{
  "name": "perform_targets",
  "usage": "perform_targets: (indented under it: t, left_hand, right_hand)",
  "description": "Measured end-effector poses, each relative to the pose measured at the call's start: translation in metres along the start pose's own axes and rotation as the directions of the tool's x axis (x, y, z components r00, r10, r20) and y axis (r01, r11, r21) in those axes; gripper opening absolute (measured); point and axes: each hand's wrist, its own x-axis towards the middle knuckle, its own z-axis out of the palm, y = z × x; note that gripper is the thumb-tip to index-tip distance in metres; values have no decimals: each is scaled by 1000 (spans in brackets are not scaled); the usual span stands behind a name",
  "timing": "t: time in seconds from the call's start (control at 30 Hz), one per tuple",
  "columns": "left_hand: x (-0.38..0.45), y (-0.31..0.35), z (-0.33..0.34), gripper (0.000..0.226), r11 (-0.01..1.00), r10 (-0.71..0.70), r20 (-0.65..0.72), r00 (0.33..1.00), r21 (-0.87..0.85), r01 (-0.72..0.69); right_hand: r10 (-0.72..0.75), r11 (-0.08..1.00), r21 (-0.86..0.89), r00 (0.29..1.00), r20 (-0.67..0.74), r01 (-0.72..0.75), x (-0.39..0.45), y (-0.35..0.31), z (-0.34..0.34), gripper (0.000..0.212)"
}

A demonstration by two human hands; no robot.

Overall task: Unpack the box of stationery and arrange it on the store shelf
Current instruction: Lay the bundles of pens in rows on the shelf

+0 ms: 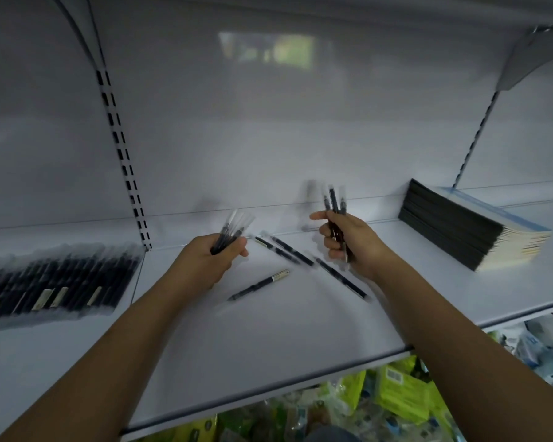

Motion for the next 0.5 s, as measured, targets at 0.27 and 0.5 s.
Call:
perform_targets:
  t: [0.27, 0.5]
  left_hand:
    - [-2, -1, 0, 27, 999, 26, 25, 999, 32, -27]
    - [-1, -2, 0, 23, 1000, 12, 33, 999, 29, -12]
  right_hand:
    - [61, 996, 67, 995, 83, -66, -19, 6, -3, 28]
    - [59, 992, 105, 997, 47, -64, -14, 8, -8, 10]
